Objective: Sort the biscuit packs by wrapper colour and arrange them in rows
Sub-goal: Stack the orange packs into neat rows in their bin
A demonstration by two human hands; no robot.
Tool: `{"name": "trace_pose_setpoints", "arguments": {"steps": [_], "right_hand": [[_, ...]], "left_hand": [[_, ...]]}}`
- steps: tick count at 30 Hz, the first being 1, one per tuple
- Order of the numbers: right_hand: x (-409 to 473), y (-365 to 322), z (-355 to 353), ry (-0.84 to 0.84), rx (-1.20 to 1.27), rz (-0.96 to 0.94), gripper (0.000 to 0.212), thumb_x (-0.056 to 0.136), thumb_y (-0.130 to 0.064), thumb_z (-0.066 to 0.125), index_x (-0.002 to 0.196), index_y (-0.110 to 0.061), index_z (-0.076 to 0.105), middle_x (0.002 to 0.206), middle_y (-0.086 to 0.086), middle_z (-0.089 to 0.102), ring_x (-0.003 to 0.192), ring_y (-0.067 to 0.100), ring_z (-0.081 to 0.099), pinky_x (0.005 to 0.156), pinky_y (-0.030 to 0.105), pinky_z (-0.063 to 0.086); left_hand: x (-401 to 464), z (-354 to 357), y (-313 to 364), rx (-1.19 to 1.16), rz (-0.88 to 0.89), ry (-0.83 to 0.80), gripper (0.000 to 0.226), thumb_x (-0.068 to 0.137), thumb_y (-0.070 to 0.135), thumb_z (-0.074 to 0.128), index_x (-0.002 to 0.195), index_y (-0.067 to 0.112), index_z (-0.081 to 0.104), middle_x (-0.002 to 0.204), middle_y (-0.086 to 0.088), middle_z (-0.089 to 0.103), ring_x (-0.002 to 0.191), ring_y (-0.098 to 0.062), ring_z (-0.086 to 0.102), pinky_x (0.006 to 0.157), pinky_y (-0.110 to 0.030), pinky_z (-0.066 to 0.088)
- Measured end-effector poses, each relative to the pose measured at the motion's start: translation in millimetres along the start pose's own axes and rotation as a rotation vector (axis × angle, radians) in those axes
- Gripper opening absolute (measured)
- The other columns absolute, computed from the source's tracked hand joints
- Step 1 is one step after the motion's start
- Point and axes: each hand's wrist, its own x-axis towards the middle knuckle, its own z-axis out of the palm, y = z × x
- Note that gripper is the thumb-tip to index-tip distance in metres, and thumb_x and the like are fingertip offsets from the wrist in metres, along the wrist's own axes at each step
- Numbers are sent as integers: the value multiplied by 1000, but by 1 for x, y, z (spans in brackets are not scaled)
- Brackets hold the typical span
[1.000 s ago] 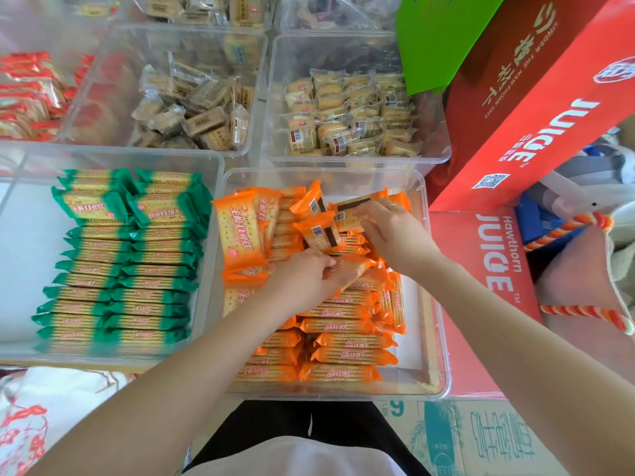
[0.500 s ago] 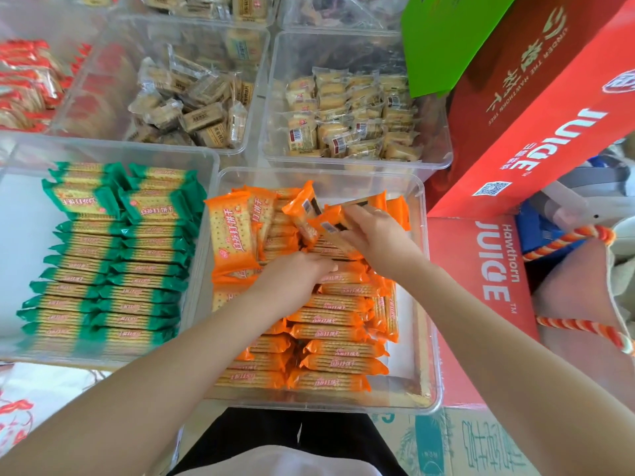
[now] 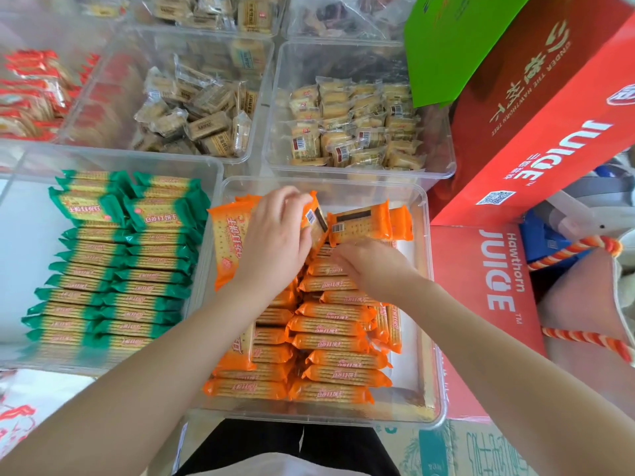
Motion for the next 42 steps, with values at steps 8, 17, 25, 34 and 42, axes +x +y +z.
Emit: {"name": "trace_pose_setpoints", "arguments": {"steps": [8,17,25,34,42], "right_hand": [[19,30,-24,134,-296,138,42,87,-2,49,128,-10,48,132,8,50,126,29,40,106,38,27],[10,30,-38,-36,-299,276,38,90,-33,57,121,-12,52,121,10,50,118,30,41,99,37,33],[4,39,-85,429,246,377,25,81,-8,64,105,-6,58,97,11,64,89,31,57,73,35,42],[19,29,-49,288,254,211,24,81,-9,64,103,-11,55,94,8,65,87,28,57,74,39,47],[33,13,-21,-37,245,89,24,94,-19,51,116,-14,58,106,7,65,97,25,59,82,41,46]], "left_hand": [[37,4,8,-36,-134,-366,49,93,21,54,138,10,38,136,-9,44,118,-25,48,90,-29,39],[38,-9,-1,-181,-135,-443,26,86,9,55,111,17,56,105,2,48,79,-11,47,62,-17,32],[29,-5,0,-443,-282,-257,19,87,14,62,103,20,56,81,5,58,69,-12,55,58,-17,40],[14,24,-7,-149,102,-340,42,74,1,70,115,9,59,102,-4,66,100,-27,56,82,-39,48],[-3,28,-7,8,250,-323,19,69,13,78,87,11,73,87,-5,66,83,-29,61,66,-39,53]]}}
